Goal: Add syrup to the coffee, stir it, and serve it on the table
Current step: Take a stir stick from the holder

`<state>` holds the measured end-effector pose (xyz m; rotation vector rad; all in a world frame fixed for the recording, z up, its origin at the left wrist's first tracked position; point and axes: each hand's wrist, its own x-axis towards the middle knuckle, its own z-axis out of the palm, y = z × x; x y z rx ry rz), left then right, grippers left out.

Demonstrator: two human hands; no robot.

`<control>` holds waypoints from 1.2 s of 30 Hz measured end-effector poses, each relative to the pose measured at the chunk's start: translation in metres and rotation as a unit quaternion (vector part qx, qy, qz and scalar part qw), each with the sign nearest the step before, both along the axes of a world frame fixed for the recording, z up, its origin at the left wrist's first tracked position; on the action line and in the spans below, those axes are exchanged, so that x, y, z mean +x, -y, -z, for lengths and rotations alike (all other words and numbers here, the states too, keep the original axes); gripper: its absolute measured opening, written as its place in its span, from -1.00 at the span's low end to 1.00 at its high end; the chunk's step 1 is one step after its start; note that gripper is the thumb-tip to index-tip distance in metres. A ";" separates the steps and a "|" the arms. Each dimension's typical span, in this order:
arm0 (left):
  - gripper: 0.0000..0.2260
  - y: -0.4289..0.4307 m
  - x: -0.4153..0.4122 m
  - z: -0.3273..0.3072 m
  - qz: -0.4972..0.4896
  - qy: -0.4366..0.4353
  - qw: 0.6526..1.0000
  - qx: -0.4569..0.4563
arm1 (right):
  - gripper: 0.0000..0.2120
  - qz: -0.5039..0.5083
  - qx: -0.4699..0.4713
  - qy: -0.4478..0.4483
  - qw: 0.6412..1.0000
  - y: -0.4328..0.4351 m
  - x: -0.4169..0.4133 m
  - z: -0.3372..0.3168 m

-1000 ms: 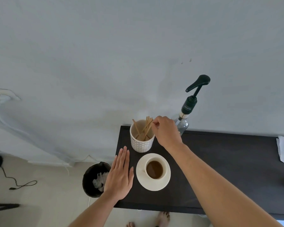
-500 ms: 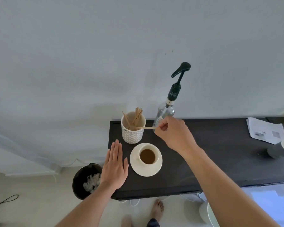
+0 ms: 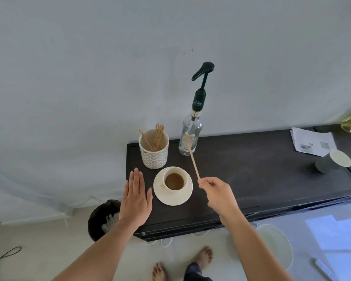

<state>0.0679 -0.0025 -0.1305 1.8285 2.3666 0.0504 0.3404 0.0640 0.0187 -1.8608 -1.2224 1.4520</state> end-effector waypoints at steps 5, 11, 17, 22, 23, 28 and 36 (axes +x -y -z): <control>-0.29 -0.002 0.001 -0.002 0.004 -0.006 1.000 -0.009 | -0.83 0.038 -0.090 0.001 0.995 0.024 0.004 0.041; -0.30 -0.002 0.001 -0.004 0.002 0.000 1.000 -0.010 | -0.82 0.031 -0.127 0.016 0.991 0.030 -0.008 0.059; -0.29 -0.001 0.001 -0.005 0.000 0.007 1.000 -0.018 | -0.76 0.014 -0.129 0.028 0.991 0.028 -0.015 0.065; -0.28 -0.004 0.001 -0.006 -0.004 0.012 1.000 -0.022 | -0.73 0.006 -0.123 0.038 0.992 0.027 -0.015 0.068; -0.28 -0.003 0.001 -0.007 -0.003 0.012 1.000 -0.022 | -0.73 0.003 -0.121 0.041 0.992 0.026 -0.014 0.069; -0.28 -0.003 0.001 -0.007 0.000 0.014 1.000 -0.018 | -0.74 -0.005 -0.125 0.066 0.990 0.025 -0.011 0.073; -0.28 -0.004 0.000 -0.005 0.003 0.018 1.000 -0.015 | -0.66 -0.017 -0.115 0.094 0.989 0.025 -0.009 0.074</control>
